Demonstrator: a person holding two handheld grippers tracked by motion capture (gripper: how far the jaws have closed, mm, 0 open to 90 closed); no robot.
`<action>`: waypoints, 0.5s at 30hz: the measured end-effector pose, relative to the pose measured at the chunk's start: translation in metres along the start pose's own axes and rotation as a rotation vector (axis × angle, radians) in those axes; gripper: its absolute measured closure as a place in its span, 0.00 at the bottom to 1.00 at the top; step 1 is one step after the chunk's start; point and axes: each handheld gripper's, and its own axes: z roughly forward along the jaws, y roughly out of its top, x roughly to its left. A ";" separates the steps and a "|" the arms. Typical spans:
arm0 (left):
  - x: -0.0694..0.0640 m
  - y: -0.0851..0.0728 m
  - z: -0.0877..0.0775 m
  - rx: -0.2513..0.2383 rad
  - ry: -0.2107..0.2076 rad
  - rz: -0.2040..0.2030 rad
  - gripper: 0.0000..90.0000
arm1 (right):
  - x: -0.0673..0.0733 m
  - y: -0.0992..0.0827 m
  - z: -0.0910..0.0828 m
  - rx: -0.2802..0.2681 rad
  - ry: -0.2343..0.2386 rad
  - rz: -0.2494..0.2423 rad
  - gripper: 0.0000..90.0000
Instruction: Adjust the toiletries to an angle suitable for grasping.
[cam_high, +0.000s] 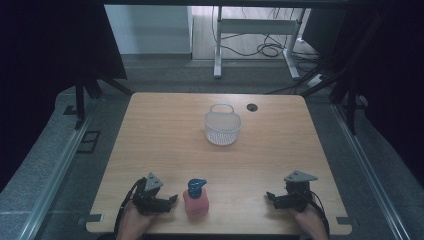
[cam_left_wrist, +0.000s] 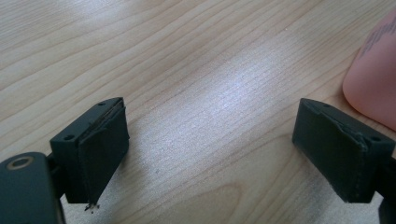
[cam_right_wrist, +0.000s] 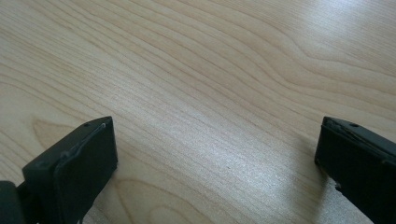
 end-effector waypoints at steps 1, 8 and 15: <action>0.000 0.000 0.000 0.000 0.000 0.000 0.12 | 0.000 0.000 0.000 0.000 0.000 0.000 0.00; 0.000 0.000 0.000 0.000 0.001 -0.001 0.12 | 0.000 0.000 0.000 0.001 0.007 -0.002 0.00; -0.001 0.001 0.000 0.002 0.002 -0.006 0.12 | 0.000 0.000 0.000 0.001 0.007 -0.001 0.00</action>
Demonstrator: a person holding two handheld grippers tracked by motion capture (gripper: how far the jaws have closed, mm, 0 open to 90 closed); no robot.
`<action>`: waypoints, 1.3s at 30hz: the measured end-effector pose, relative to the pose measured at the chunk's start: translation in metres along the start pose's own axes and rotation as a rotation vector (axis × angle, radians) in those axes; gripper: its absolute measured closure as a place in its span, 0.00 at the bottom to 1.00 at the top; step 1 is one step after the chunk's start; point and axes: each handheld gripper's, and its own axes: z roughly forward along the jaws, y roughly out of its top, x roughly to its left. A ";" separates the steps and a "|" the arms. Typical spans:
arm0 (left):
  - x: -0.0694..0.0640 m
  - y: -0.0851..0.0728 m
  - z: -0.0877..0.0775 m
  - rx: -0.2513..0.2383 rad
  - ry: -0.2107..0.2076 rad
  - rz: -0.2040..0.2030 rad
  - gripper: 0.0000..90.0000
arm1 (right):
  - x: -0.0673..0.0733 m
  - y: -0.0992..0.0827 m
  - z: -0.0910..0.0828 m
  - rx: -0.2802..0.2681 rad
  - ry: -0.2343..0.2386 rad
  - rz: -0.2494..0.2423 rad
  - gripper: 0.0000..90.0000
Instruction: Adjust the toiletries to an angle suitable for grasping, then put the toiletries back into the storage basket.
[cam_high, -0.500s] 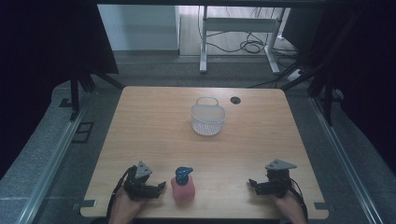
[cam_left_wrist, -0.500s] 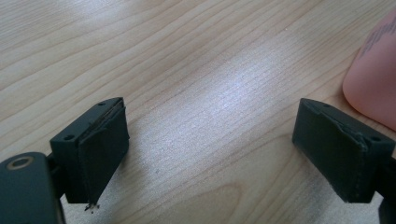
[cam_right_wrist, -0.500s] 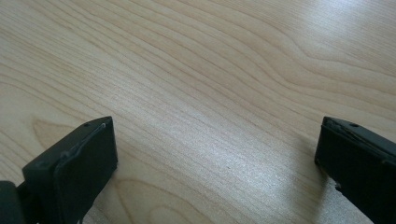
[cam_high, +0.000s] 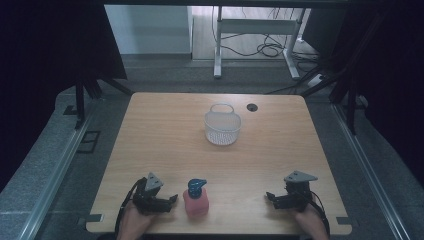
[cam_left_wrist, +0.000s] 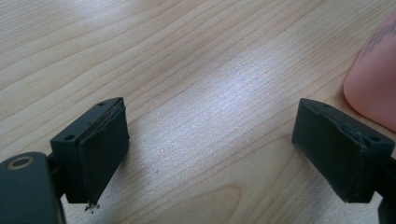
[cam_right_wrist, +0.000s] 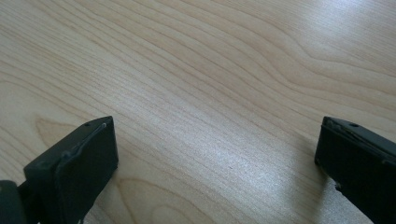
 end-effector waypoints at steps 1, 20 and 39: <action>0.000 0.000 0.000 0.001 0.000 0.000 0.12 | 0.000 0.000 0.000 0.000 0.000 0.000 0.00; 0.001 0.004 -0.009 0.017 0.001 -0.004 0.14 | 0.000 0.000 0.000 0.000 0.000 0.000 0.00; -0.001 0.013 -0.034 -0.025 -0.056 0.018 0.13 | 0.000 0.000 0.000 0.000 0.000 0.000 0.00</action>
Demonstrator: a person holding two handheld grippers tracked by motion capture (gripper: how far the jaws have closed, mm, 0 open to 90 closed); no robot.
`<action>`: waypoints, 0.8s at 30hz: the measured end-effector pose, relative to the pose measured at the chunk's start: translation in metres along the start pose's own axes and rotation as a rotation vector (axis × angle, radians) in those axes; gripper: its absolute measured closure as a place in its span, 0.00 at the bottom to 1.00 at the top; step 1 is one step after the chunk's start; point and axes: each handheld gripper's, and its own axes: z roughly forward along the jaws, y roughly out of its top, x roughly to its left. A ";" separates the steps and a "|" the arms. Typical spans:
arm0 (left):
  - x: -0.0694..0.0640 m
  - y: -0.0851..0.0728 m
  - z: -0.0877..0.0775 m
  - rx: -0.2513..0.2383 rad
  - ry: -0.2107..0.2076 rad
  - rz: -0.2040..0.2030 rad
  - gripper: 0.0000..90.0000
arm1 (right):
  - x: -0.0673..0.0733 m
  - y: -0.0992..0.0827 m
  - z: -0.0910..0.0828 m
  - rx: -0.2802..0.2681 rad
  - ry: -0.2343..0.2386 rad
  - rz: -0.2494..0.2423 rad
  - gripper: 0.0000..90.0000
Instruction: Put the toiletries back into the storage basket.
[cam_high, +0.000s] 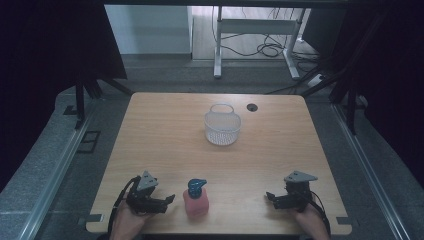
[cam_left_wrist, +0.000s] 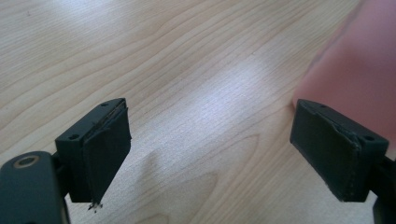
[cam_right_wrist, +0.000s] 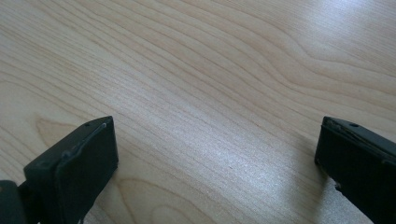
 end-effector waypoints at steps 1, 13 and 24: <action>0.000 0.000 -0.001 0.000 -0.004 0.004 0.13 | 0.000 0.000 0.000 0.000 0.000 0.000 0.00; -0.005 0.002 -0.014 0.004 -0.051 0.039 0.14 | 0.000 0.000 0.000 0.000 0.000 -0.001 0.00; -0.015 0.008 -0.030 -0.030 -0.102 0.058 0.15 | 0.000 0.000 0.000 0.000 0.000 0.001 0.00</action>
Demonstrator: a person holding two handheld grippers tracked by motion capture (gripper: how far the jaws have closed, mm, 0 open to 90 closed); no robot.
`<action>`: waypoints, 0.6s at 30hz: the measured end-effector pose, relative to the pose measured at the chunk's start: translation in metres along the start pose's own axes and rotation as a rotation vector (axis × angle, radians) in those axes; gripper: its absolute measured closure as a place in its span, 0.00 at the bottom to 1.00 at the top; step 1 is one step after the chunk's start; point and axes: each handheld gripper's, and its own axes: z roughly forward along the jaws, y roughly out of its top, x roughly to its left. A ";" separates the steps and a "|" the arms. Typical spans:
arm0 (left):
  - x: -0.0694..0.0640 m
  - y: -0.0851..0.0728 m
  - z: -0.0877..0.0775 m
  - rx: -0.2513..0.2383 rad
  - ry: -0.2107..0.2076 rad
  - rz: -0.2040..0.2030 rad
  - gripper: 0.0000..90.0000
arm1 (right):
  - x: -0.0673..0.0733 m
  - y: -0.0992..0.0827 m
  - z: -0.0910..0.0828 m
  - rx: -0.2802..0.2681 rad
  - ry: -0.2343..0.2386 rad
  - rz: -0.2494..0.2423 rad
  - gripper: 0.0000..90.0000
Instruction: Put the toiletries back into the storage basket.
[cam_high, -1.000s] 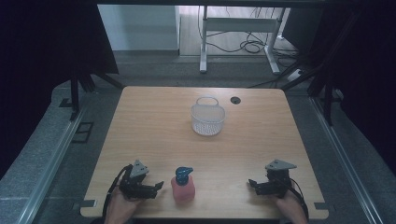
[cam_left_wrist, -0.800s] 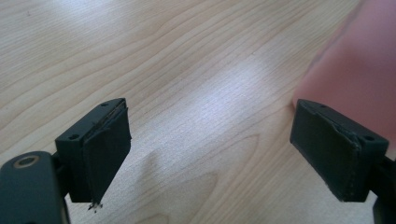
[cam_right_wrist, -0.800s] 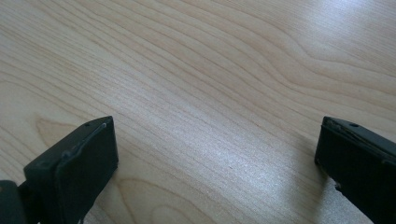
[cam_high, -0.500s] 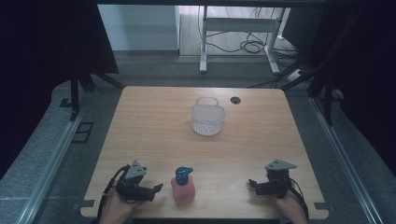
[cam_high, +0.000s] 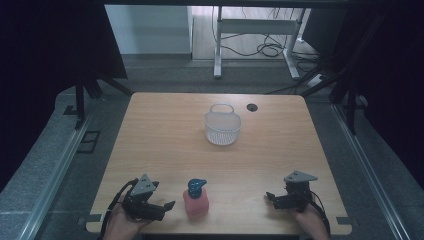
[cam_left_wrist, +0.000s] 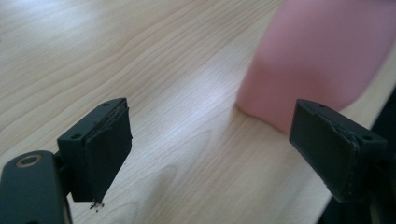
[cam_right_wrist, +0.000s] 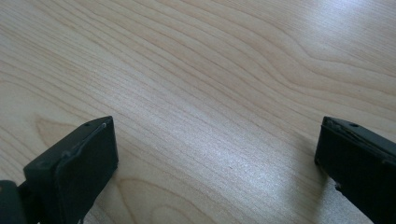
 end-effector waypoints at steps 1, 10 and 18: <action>-0.001 0.001 -0.002 -0.007 -0.005 0.004 0.15 | 0.000 0.000 0.000 0.000 -0.001 -0.001 0.00; -0.014 0.006 -0.009 -0.049 -0.059 0.035 0.15 | 0.000 0.000 0.000 0.000 0.000 0.000 0.00; -0.025 0.018 -0.013 -0.098 -0.120 0.060 0.16 | 0.000 0.000 0.000 0.000 -0.001 0.000 0.00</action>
